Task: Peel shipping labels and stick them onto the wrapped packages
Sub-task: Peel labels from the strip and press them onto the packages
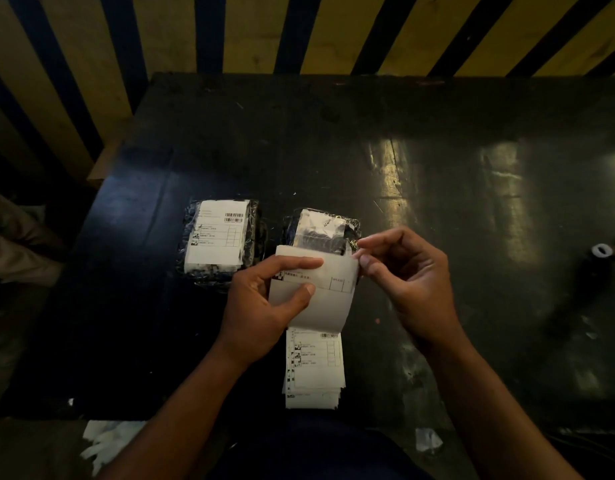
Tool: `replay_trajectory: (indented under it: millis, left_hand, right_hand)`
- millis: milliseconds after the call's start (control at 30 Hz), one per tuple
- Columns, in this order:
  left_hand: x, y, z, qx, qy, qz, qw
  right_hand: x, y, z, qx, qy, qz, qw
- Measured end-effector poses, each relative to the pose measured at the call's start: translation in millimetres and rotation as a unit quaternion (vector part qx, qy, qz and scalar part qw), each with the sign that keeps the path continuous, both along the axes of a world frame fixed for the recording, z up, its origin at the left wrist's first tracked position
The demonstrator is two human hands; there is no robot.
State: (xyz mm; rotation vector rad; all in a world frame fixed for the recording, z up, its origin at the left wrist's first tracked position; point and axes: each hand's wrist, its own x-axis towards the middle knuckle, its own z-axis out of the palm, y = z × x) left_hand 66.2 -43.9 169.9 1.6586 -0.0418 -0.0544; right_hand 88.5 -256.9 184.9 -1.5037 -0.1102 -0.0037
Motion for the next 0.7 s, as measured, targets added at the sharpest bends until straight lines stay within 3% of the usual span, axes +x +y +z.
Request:
replay_trajectory:
  millis: [700]
  left_hand:
    - [-1.5,-1.9,-1.7,-0.003,0.017,-0.006,1.000]
  right_hand:
    - [-3.1,-3.8,-5.4,0.006,0.014,0.004,1.000]
